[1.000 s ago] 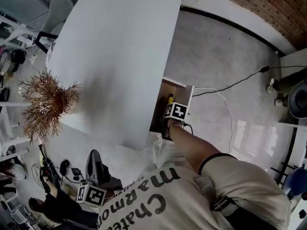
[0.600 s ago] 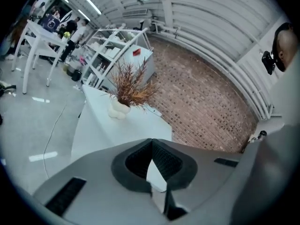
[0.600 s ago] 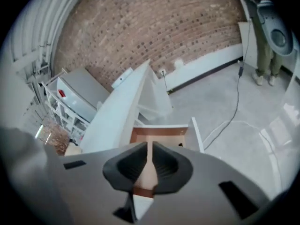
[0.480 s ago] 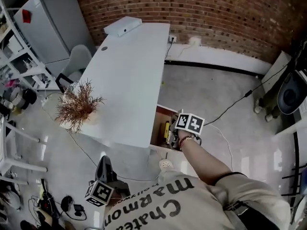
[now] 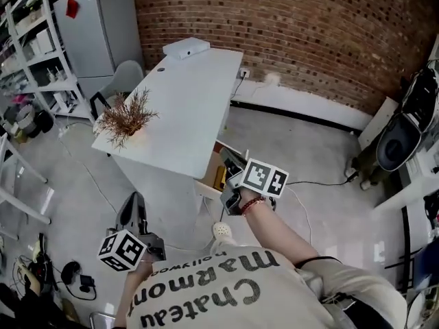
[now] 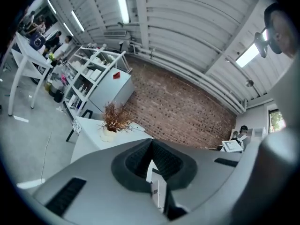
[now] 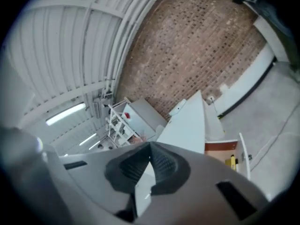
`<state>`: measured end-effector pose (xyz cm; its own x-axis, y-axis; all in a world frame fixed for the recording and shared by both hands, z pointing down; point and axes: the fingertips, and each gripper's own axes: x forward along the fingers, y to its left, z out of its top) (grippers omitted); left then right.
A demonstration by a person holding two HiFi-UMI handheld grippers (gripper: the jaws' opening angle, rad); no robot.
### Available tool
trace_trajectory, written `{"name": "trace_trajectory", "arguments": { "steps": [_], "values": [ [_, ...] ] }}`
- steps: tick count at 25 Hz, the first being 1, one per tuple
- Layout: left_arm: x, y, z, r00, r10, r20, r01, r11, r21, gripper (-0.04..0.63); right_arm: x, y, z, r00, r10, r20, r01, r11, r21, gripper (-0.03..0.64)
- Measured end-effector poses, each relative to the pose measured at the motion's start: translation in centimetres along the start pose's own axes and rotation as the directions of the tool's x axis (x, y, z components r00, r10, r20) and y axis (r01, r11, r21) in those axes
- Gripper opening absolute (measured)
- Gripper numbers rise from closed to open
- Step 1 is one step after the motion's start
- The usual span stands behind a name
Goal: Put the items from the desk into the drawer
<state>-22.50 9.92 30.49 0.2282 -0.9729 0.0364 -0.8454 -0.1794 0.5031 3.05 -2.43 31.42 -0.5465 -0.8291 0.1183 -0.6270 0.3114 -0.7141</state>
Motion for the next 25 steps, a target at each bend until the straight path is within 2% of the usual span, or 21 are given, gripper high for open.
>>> {"name": "trace_trajectory", "arguments": {
  "steps": [3,6,8,15,25],
  "values": [
    [-2.1,-1.2,0.5,1.000,-0.023,-0.003,0.023,0.999,0.029,0.000,-2.1,5.3,-1.1,0.998,0.059,-0.036,-0.065,0.974,-0.217,0.003],
    [-3.8,-2.4,0.2,0.999,-0.031,-0.013,0.032,0.998,0.061,0.002,-3.7,7.9,-2.3,0.997,0.055,-0.058,-0.074,0.906,-0.417,0.003],
    [-4.5,-3.0,0.0,0.999,-0.033,-0.016,0.035,0.997,0.074,0.002,-4.3,8.1,-2.9,0.997,0.033,-0.064,-0.060,0.868,-0.493,0.003],
    [-3.5,-4.5,-1.4,1.000,-0.021,-0.022,0.022,0.998,0.052,0.002,-4.0,5.7,-3.1,0.993,-0.012,-0.120,-0.056,0.837,-0.545,0.003],
    [0.2,-7.0,-3.0,0.999,-0.004,-0.042,0.005,0.999,0.038,0.001,-2.8,3.6,0.8,0.990,-0.018,-0.143,-0.071,0.802,-0.593,0.003]
  ]
}}
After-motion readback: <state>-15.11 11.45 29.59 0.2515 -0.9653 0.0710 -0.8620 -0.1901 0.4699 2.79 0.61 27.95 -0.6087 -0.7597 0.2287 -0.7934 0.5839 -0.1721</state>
